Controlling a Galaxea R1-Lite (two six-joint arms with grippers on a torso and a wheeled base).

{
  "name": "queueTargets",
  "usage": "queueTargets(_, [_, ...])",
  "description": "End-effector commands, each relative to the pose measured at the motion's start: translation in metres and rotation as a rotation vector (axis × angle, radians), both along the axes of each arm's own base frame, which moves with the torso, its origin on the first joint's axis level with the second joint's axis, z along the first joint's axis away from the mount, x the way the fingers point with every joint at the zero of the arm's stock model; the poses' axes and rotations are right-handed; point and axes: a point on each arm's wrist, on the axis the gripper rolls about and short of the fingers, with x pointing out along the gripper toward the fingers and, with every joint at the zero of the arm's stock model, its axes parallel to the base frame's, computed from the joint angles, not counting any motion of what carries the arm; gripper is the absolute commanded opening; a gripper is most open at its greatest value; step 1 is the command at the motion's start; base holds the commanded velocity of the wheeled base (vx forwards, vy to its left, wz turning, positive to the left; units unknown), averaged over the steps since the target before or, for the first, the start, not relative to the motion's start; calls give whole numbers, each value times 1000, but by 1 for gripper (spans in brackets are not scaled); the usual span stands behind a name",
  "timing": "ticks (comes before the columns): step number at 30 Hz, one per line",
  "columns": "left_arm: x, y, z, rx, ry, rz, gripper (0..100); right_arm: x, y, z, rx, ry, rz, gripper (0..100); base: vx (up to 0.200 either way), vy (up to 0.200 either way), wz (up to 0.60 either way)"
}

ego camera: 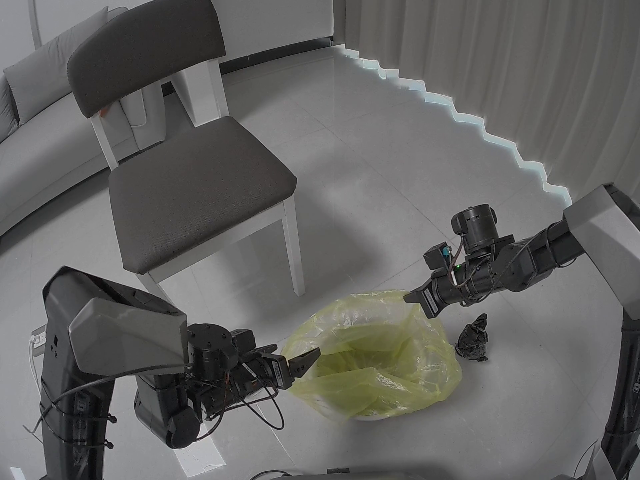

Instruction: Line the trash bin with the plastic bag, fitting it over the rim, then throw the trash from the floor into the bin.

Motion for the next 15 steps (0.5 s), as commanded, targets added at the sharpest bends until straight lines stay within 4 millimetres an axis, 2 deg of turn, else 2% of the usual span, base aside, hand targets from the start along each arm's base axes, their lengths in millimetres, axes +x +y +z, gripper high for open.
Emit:
queueTargets(1, [15, -1, -18, 4, -5, 17, 100, 22, 3, -27, -6, 24, -7, 0, 0, 0, 0])
queueTargets(6, [23, -1, -28, 4, -4, 27, 100, 40, 9, -51, -8, 33, -9, 0, 0, 0, 0])
queueTargets(11, [24, 0, -29, 5, -2, 30, 100, 48, 9, -67, -14, 52, -15, 0, 0, 0, 0])
queueTargets(12, [24, 0, -29, 4, -4, 30, 100, 49, 9, -67, -12, 50, -18, 100, 0, 0, 0])
queueTargets(15, [24, 1, -27, 1, -7, 32, 100, 50, 8, -63, -7, 41, -32, 100, 0, 0, 0])
